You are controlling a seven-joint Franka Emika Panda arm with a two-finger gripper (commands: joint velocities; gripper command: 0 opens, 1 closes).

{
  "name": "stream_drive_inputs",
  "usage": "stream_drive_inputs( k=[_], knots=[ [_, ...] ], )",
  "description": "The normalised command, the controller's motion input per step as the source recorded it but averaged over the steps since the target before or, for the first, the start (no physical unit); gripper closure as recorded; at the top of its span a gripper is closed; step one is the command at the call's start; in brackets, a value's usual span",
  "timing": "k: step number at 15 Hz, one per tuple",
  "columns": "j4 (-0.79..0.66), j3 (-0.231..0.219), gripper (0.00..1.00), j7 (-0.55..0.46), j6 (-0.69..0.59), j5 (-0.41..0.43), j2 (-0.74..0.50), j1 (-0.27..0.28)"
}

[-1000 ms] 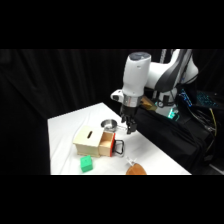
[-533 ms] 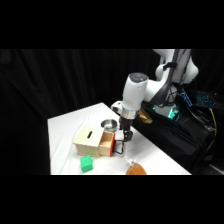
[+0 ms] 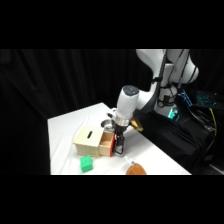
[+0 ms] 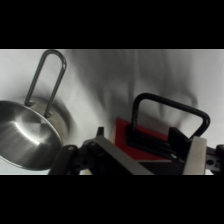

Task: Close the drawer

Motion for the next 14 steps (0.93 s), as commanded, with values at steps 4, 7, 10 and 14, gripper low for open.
stream_drive_inputs(
  k=[4, 7, 10, 14],
  knots=[
    [0.26, -0.348, 0.0, 0.44, 0.16, -0.343, 0.18, 0.288],
    [0.18, -0.391, 0.0, 0.46, 0.09, -0.36, 0.02, 0.291],
    [0.13, -0.37, 0.0, 0.43, 0.06, -0.35, -0.02, 0.244],
    [0.09, -0.287, 0.0, 0.35, 0.06, -0.285, 0.01, 0.173]
  ],
)
